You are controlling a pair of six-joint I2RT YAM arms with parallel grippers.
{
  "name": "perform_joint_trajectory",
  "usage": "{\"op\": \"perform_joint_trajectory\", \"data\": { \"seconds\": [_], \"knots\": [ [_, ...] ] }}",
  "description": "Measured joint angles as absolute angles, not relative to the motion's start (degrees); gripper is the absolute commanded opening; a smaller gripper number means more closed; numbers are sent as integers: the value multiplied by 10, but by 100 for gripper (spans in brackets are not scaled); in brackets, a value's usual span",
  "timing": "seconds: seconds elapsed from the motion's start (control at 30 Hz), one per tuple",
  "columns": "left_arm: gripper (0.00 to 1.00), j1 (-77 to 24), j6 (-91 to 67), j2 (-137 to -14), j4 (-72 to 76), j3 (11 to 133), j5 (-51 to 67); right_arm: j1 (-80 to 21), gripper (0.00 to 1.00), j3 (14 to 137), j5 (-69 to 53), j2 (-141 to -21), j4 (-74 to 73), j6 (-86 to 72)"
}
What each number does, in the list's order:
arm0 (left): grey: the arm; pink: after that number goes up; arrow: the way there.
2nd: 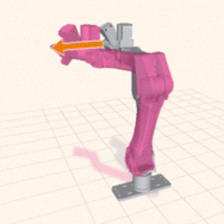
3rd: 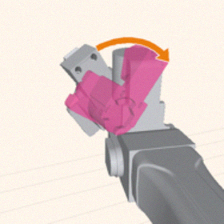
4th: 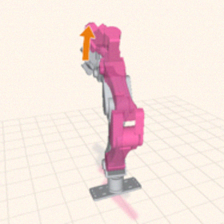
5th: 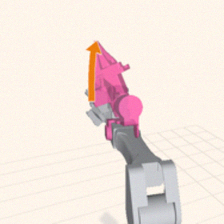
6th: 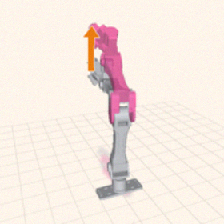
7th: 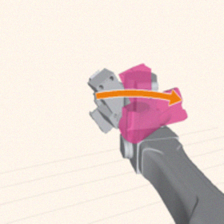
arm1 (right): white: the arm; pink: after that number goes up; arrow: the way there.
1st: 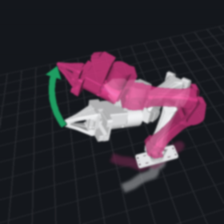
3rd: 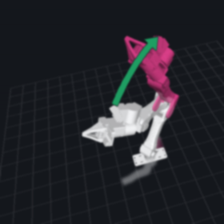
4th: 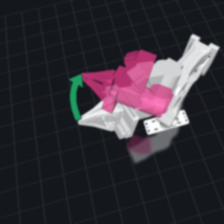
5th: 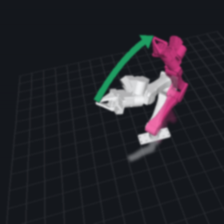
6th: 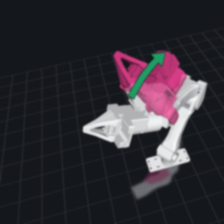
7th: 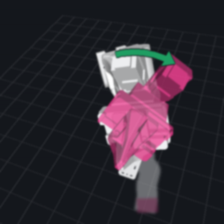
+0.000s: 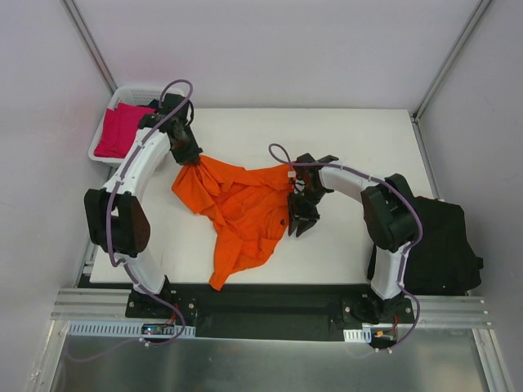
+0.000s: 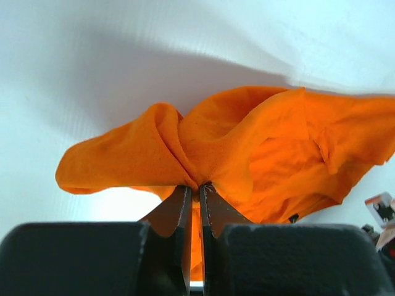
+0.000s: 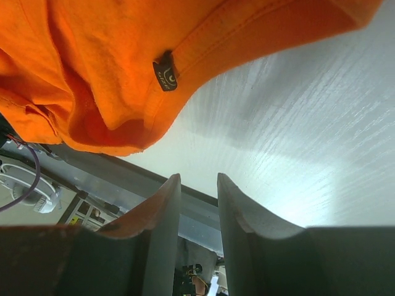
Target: Fold and stack the t-shirts
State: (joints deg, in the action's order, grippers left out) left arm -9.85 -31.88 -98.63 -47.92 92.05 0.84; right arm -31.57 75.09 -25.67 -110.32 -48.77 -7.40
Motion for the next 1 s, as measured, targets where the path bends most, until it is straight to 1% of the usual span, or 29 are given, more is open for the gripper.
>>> {"op": "perform_joint_trajectory", "data": {
  "seconds": [0.03,0.07,0.1,0.13,0.17,0.2,0.23,0.43,0.57,0.7,0.8,1.0],
  "knots": [
    [4,-93,-317,-997,-482,932,7,-315,33,751,-257,-1103,-488,-73],
    [9,-89,-316,-1010,-486,946,4,-313,33,751,-257,-1103,-489,-72],
    [17,-85,-314,-1023,-486,958,-1,-312,33,751,-257,-1103,-489,-71],
    [30,-83,-309,-1035,-486,965,-6,-311,33,751,-257,-1103,-489,-70],
    [70,-81,-306,-1047,-488,973,-9,-310,33,751,-257,-1103,-490,-68],
    [94,-78,-302,-1056,-489,977,-16,-309,33,751,-257,-1103,-491,-67],
    [99,-78,-298,-1065,-490,981,-22,-308,33,751,-257,-1103,-492,-66],
    [99,-78,-294,-1082,-498,983,-35,-306,33,751,-257,-1103,-495,-62],
    [99,-80,-299,-1074,-496,978,-3,-306,33,751,-256,-1103,-496,-59],
    [99,-116,-312,-1030,-483,931,28,-300,33,773,-248,-1109,-508,-55],
    [99,-163,-327,-983,-467,865,52,-281,35,835,-249,-1140,-518,-52],
    [99,-243,-349,-926,-449,759,79,-237,37,1013,-250,-1242,-543,-47]
  ]
}}
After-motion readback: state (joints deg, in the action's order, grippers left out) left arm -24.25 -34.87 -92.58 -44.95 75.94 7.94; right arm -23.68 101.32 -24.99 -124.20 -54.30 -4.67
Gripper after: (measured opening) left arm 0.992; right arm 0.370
